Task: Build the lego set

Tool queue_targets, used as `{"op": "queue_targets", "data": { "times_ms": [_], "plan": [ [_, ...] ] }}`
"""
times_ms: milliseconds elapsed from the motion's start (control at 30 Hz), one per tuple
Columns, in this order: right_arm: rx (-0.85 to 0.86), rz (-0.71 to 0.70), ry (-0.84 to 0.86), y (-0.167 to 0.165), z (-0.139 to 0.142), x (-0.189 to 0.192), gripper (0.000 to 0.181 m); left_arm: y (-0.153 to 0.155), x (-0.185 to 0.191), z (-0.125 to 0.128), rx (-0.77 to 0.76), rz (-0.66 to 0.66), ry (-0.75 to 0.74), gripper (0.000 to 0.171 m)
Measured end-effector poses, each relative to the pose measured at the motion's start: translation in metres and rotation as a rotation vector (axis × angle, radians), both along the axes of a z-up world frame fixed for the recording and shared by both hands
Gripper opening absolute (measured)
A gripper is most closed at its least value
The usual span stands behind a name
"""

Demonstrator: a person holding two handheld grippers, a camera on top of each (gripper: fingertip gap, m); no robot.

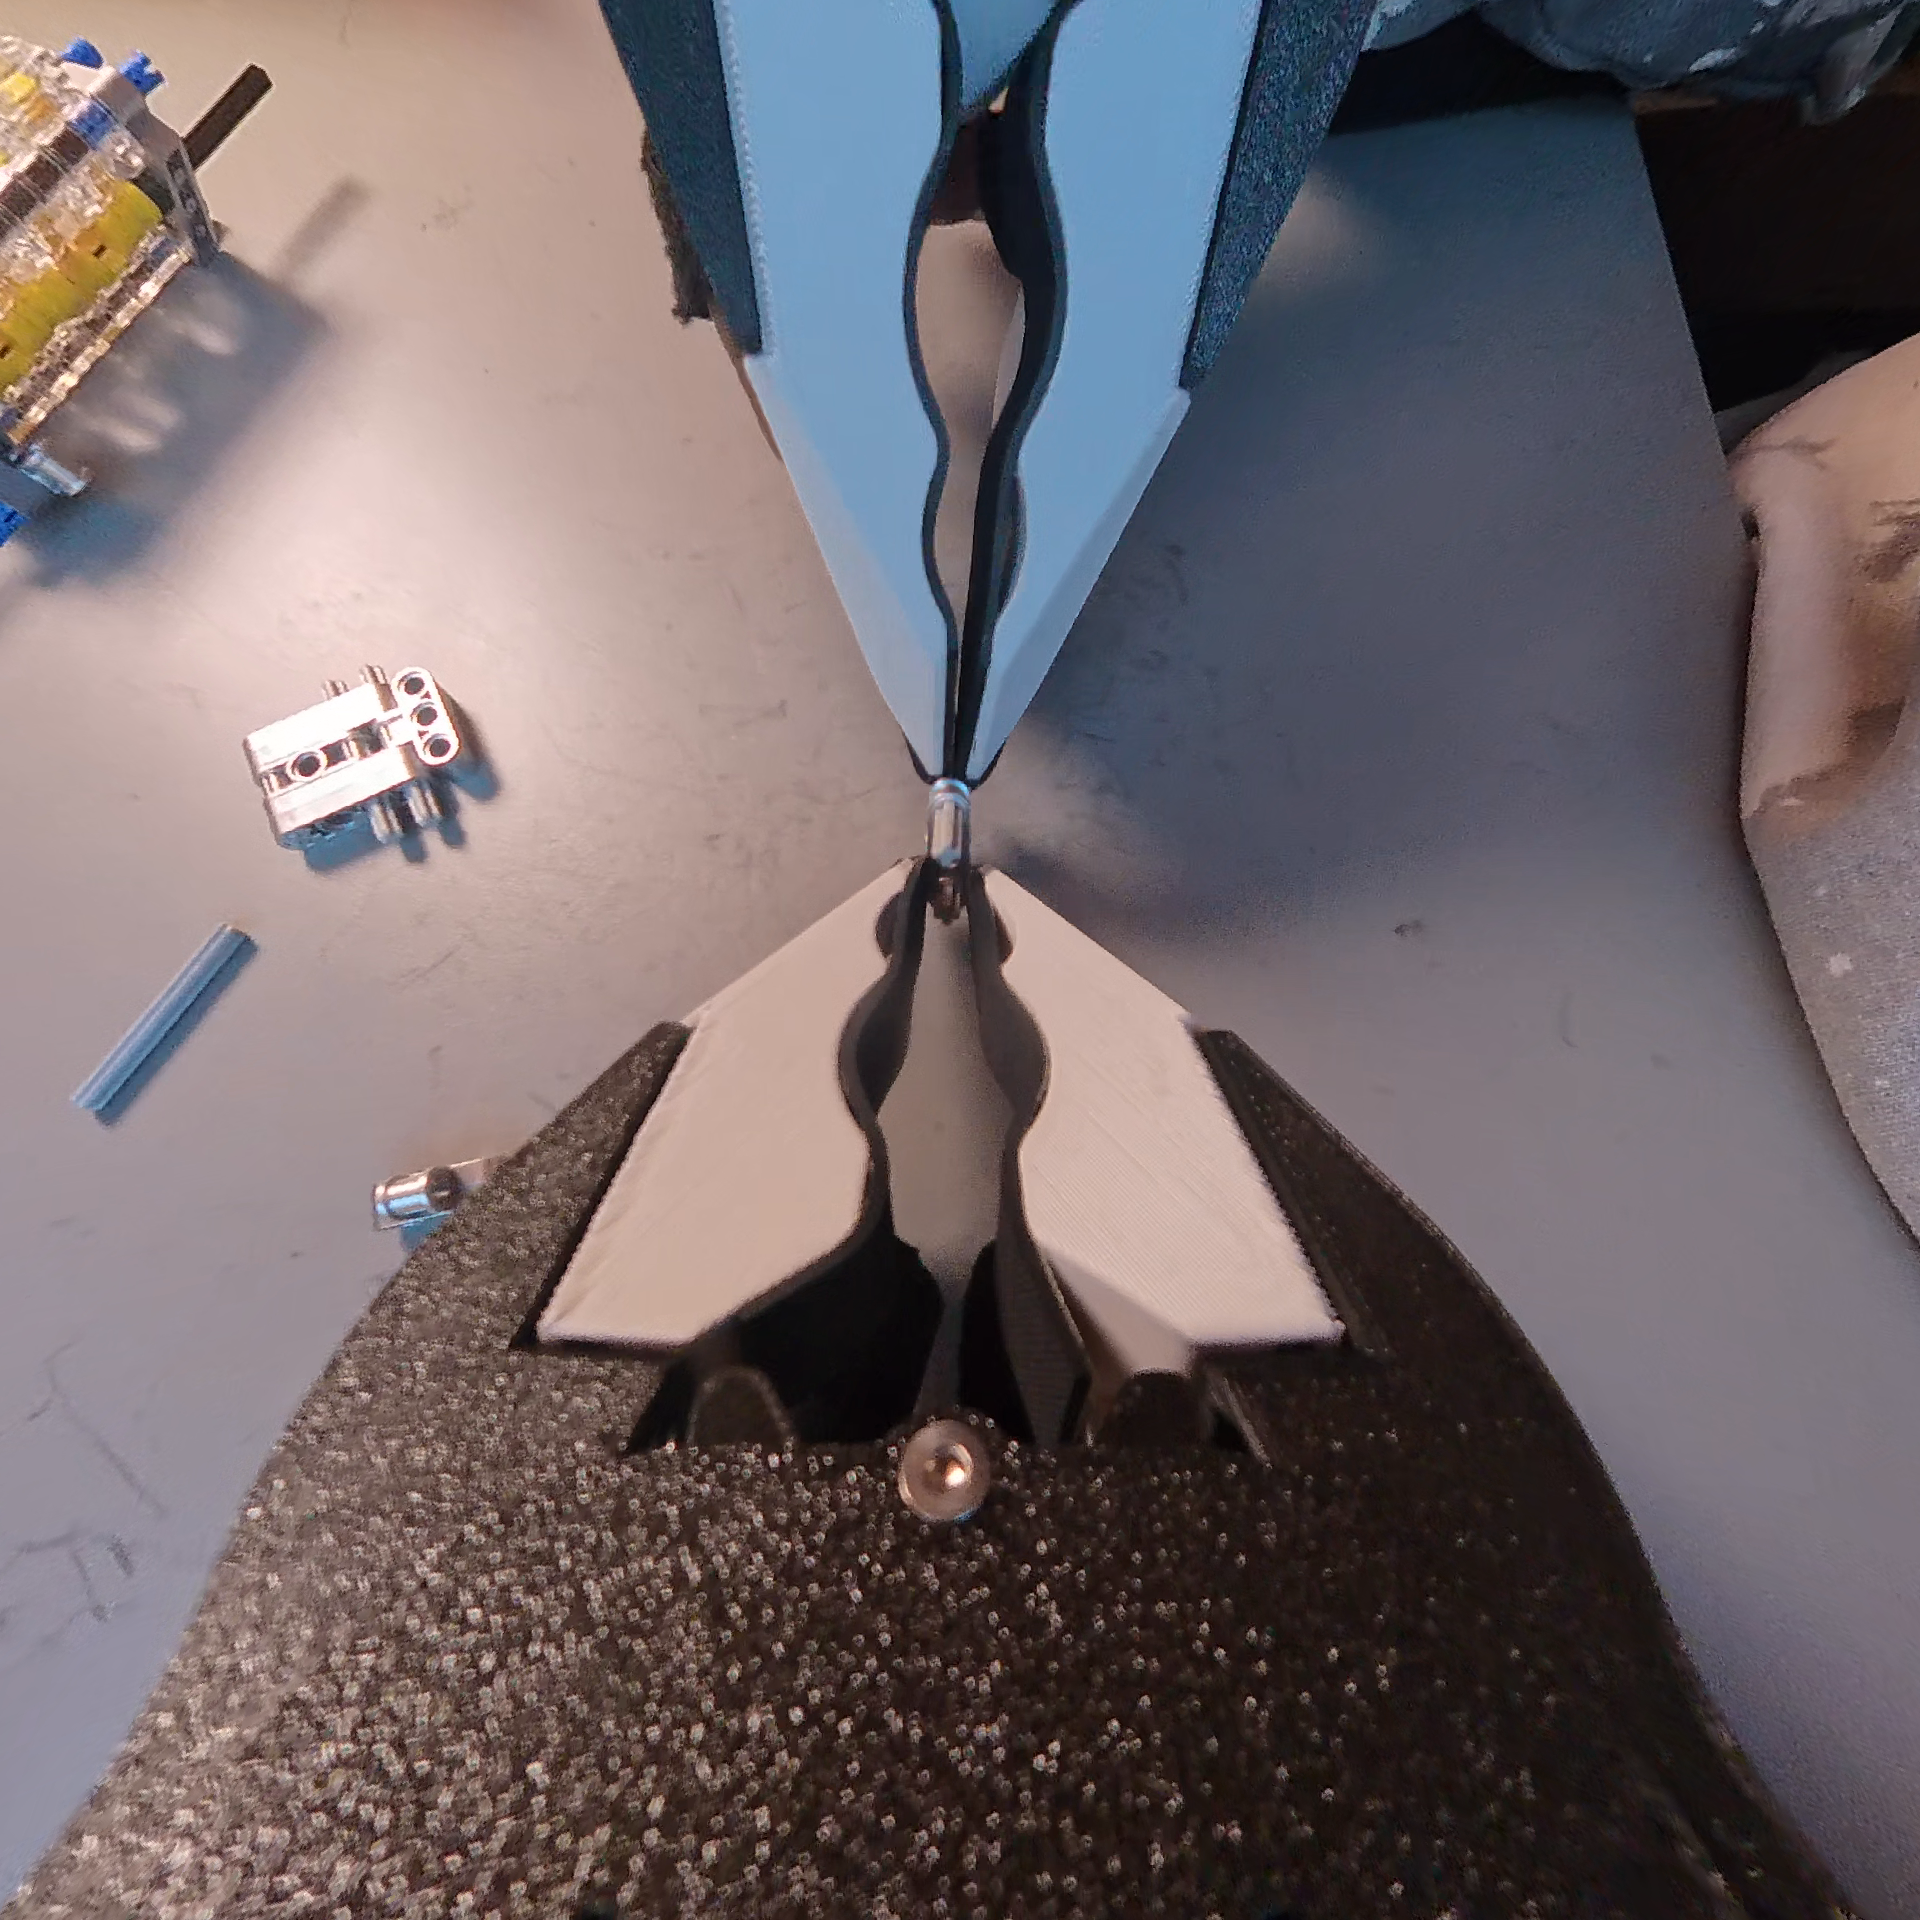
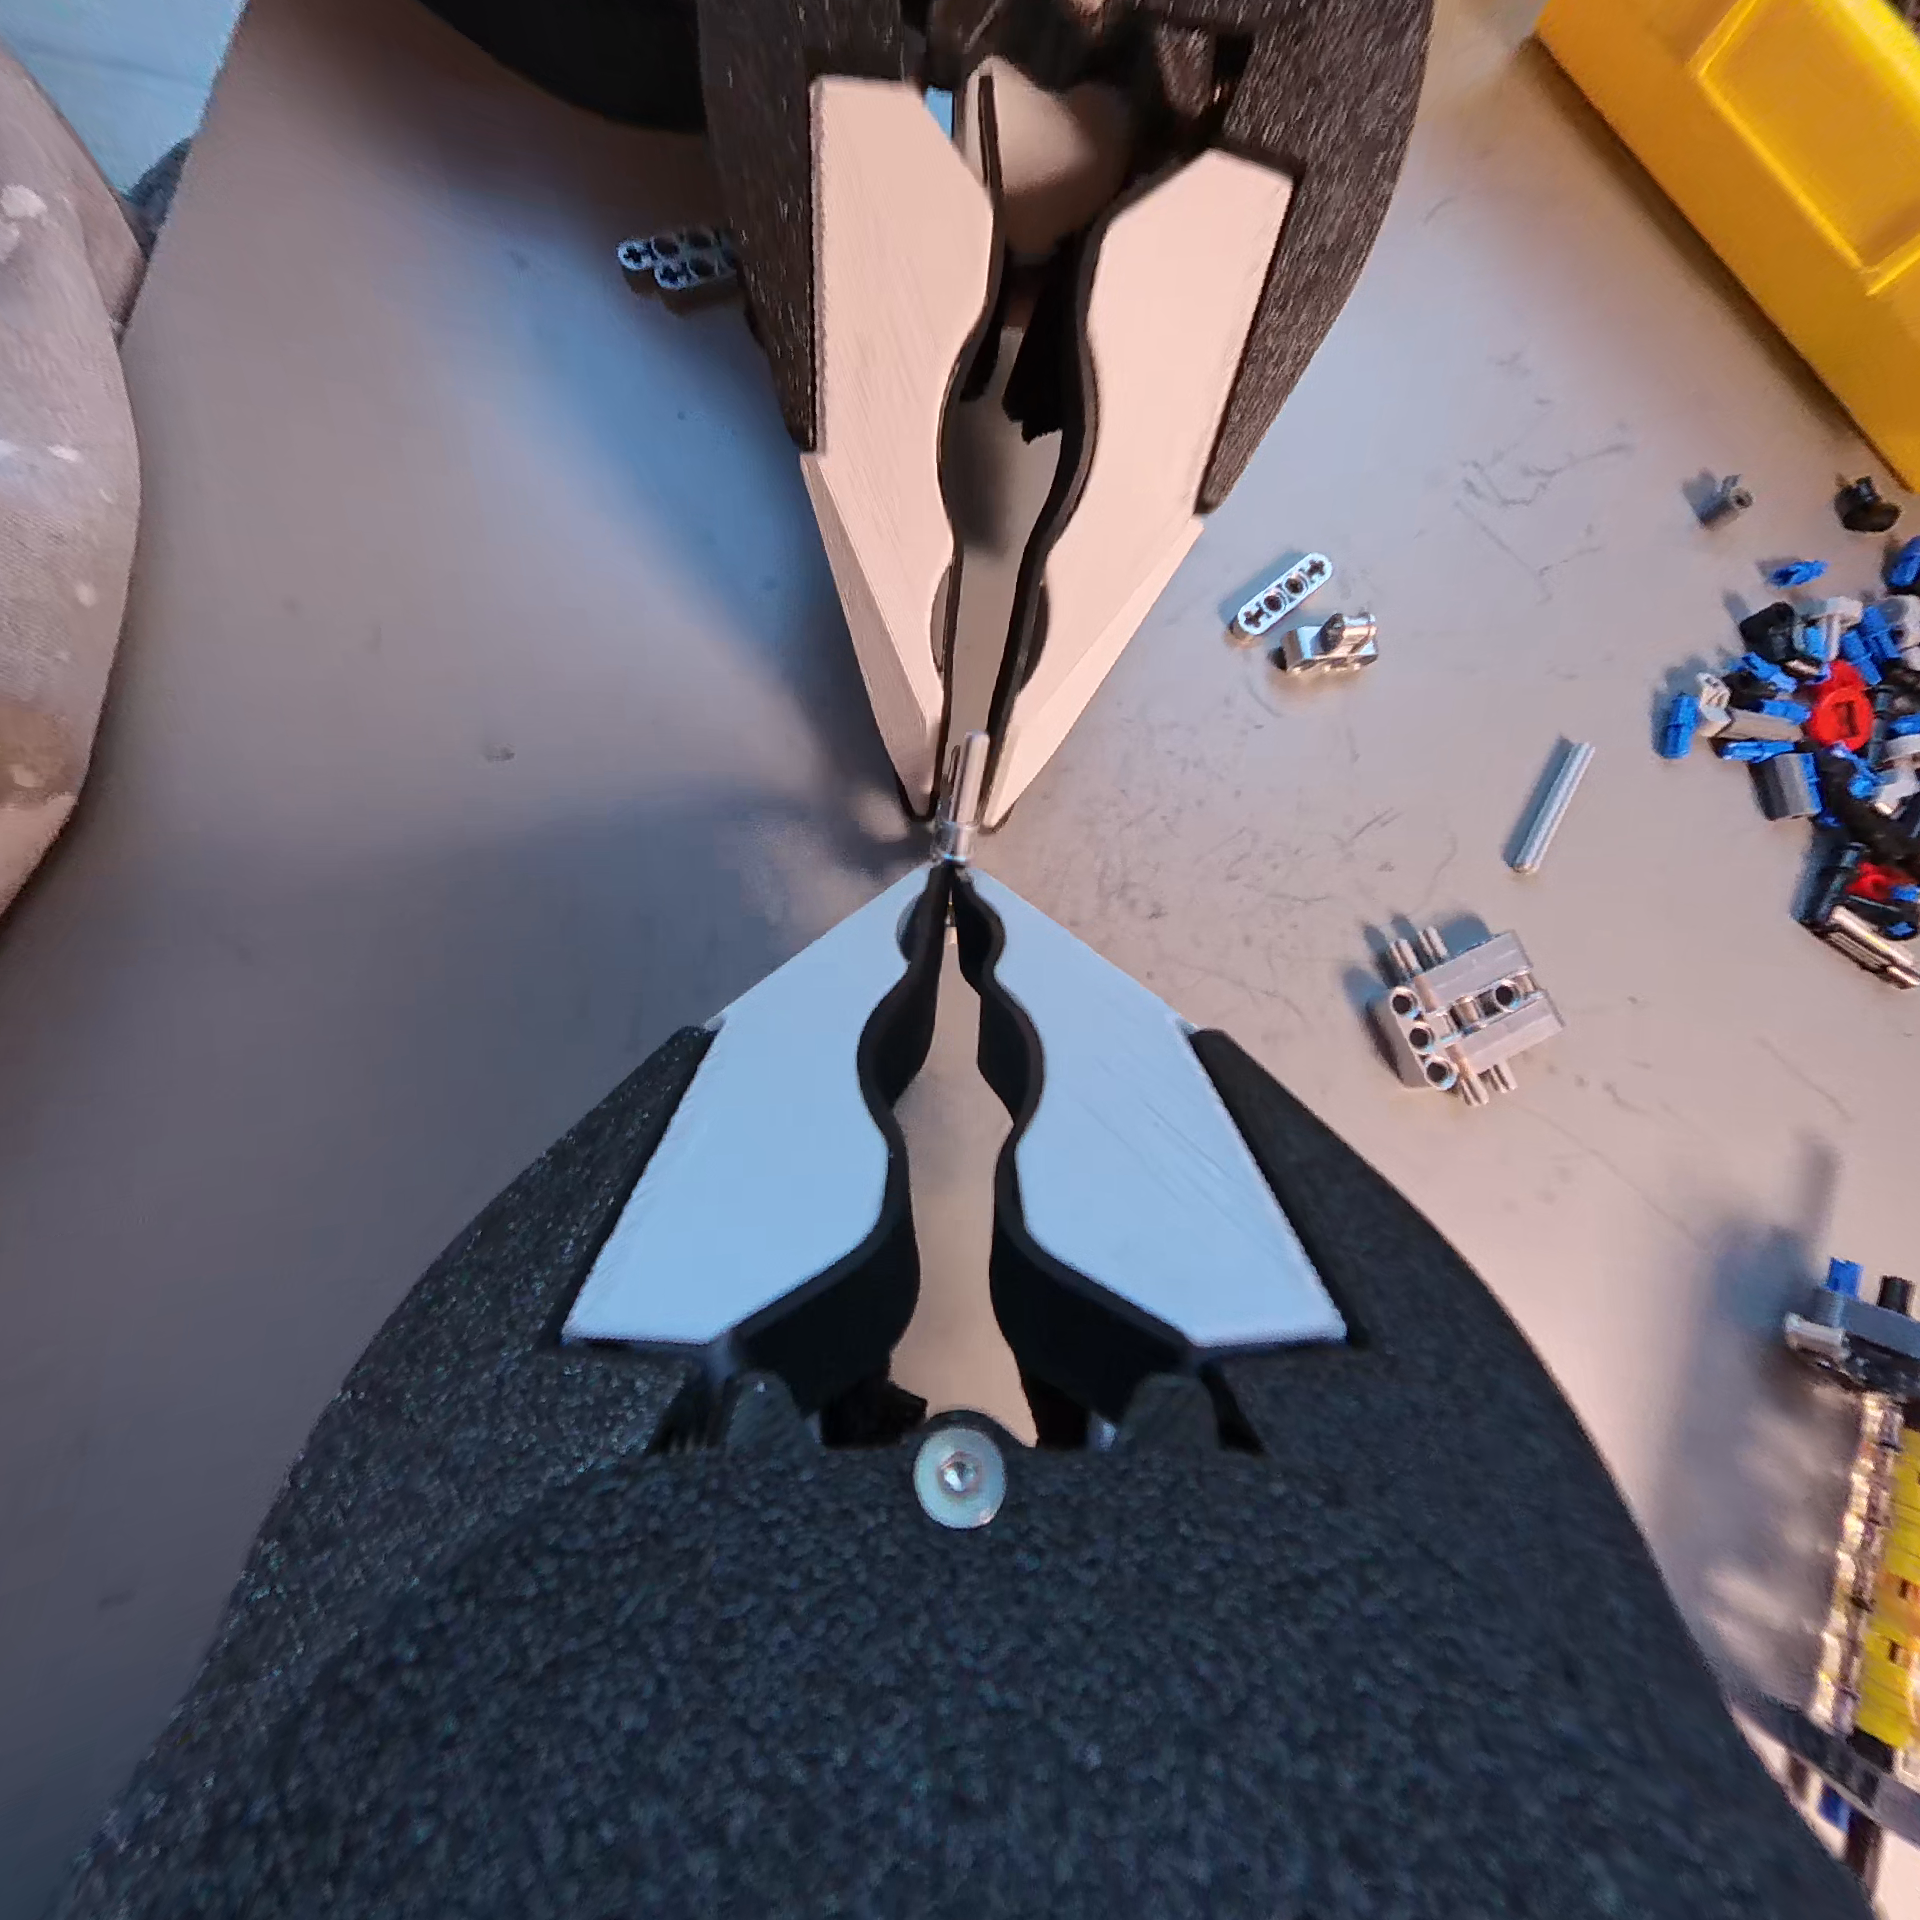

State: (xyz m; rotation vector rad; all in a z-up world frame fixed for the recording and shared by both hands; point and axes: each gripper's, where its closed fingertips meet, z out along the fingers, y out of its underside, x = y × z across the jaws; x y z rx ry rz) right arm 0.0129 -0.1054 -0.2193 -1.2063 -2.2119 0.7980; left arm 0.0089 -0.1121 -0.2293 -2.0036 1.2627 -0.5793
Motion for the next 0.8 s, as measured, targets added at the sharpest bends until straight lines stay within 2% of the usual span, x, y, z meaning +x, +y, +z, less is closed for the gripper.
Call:
{"op": "queue_targets", "data": {
  "times_ms": [133,367,500,600,800],
  "plan": [
    [-0.008,-0.003,0.007,0.000,0.002,0.000,0.000,0.000,0.001,-0.005,-0.016,0.004,0.011,0.006],
    [-0.004,-0.022,-0.041,0.009,-0.003,0.009,0.018,-0.001,0.000,-0.008,-0.024,0.006,0.026,0.005],
    [-0.011,-0.015,-0.049,0.007,-0.006,0.010,0.015,-0.001,0.000,-0.008,-0.026,0.007,0.023,0.005],
    [-0.013,-0.004,-0.031,0.003,-0.006,0.005,0.003,-0.001,0.001,-0.008,-0.026,0.007,0.021,0.005],
    [-0.028,-0.005,-0.028,0.000,-0.008,0.002,0.002,-0.001,0.001,-0.008,-0.034,0.010,0.007,0.005]
  ]
}}
